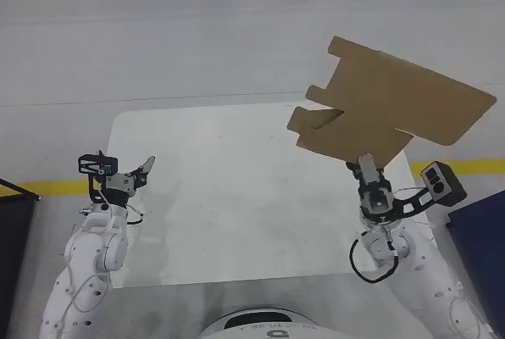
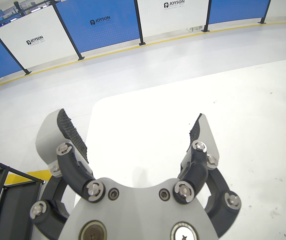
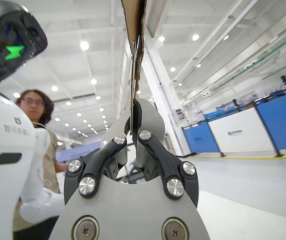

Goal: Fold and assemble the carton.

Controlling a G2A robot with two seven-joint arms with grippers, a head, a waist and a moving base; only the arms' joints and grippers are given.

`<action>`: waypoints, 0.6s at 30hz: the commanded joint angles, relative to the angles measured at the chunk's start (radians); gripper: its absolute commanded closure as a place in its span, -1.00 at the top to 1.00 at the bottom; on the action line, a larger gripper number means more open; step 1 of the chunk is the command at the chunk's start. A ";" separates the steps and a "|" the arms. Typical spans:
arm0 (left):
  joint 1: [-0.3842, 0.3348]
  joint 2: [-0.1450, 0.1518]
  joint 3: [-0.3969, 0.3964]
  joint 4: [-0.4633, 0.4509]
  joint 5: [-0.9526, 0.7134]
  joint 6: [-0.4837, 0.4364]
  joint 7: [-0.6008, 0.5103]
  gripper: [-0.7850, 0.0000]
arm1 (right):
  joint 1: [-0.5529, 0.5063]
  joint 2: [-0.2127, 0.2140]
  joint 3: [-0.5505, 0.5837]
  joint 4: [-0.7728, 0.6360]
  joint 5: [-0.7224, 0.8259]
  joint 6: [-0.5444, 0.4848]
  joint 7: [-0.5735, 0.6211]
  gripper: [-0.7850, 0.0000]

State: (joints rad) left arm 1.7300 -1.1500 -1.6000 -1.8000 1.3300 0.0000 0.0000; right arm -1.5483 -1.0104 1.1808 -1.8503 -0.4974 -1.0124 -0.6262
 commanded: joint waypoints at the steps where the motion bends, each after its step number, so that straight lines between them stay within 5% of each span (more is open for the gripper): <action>1: 0.000 0.000 0.000 0.000 0.000 0.000 0.000 1.00 | 0.034 0.026 -0.064 -0.010 0.218 0.000 0.149 -1.00; 8: 0.000 0.000 0.000 0.000 0.000 0.000 0.000 1.00 | 0.109 0.065 -0.133 -0.019 0.631 0.000 0.532 -1.00; 18: 0.000 0.000 0.000 0.000 0.000 0.000 0.000 1.00 | 0.109 0.046 -0.048 0.021 0.872 0.000 0.852 -1.00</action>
State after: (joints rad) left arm 1.7300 -1.1500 -1.6000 -1.8000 1.3300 0.0000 0.0000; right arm -1.4386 -0.9610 1.1164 -1.8531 0.3787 -1.0123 0.1960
